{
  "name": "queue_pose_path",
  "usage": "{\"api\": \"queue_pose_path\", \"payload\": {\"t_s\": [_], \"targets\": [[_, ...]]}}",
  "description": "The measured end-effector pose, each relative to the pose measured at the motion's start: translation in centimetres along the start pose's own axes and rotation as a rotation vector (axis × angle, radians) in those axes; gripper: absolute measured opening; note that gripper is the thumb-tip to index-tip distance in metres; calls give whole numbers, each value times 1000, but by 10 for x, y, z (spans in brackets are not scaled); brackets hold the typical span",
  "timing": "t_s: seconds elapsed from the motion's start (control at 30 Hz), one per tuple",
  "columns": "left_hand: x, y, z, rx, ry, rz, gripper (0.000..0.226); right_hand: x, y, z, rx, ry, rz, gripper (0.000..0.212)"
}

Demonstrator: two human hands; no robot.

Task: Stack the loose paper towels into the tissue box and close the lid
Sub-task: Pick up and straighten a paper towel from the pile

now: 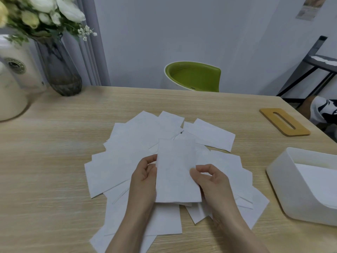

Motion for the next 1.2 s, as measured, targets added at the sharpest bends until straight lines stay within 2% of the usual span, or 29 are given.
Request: {"api": "queue_pose_path", "payload": {"t_s": [0.27, 0.4, 0.5, 0.6, 0.7, 0.8, 0.9, 0.97, 1.07, 1.2], "targets": [[3, -1, -2, 73, 3, 14, 26, 4, 2, 4, 64, 67, -37, 5], [3, 1, -1, 94, 14, 10, 25, 6, 3, 9, 77, 130, -38, 12], [3, 2, 0, 139, 49, 4, 24, 5, 11, 14, 173, 228, -89, 19], [2, 2, 0, 170, 65, -2, 23, 4, 13, 14, 250, 218, -28, 23], [3, 1, 0, 165, 61, 9, 21, 6, 6, 13, 271, 191, 101, 11], [3, 0, 1, 136, 54, -1, 23, 10, -1, 12, 325, 232, 169, 17], [3, 1, 0, 126, 38, -34, 27, 11, -3, 10, 333, 250, 148, 19], [5, -2, -2, 95, 12, 5, 32, 10, -3, 9, 343, 275, 117, 19], [7, -5, -1, 57, -2, 56, 19, 12, -5, 9, 400, 317, 100, 20], [7, -6, 1, 30, -15, 68, 23, 19, -8, 11, 475, 388, 106, 28]]}}
Point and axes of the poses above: each hand's wrist, its own x-axis away from the middle knuckle, its own y-axis out of the back of the hand, z = x × y, the point moved 7 cm from there along -x, towards the middle knuckle, and after that the axes turned 13 degrees about -z, right-handed, at the moved point
